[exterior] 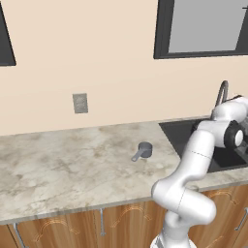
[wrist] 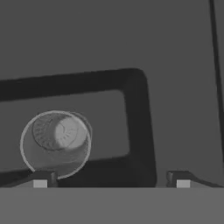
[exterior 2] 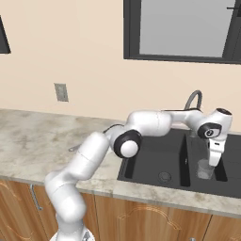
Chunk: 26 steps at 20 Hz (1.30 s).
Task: Move any existing items from the left basin to the right basin for drying. Then move the measuring cup from the counter to the left basin of the sink for washing.
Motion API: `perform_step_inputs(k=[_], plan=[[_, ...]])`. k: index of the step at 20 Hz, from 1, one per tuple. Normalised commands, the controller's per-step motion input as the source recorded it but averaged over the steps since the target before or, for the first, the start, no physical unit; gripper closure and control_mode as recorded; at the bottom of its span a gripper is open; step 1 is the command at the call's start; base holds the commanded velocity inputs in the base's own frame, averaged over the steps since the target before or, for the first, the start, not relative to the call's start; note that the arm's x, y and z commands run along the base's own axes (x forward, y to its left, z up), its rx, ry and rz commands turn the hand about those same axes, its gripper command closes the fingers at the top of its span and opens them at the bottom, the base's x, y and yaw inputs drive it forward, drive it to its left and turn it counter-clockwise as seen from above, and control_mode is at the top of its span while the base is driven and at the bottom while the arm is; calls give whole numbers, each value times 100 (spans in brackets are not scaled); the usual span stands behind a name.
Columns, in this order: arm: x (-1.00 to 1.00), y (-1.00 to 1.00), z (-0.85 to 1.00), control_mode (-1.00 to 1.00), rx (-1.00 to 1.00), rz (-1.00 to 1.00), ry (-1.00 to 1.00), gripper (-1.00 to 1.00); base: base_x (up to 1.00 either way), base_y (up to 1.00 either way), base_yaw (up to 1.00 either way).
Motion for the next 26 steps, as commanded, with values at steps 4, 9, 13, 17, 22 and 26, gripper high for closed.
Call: perform_step_inputs(k=[4,9,13,17,22,26], plan=[[-21,63,50,-100,-5,-8,2,-100,0,0,0],[-38,63,42,-100,-5,-7,3,-100,0,0,0],[-49,72,17,-100,-4,-5,7,-100,0,0,0],[-50,76,11,-100,-4,-3,9,-100,0,0,0],[-42,89,17,-100,-5,0,6,-100,0,0,0],[-38,100,17,-100,-3,0,3,-100,0,0,0]])
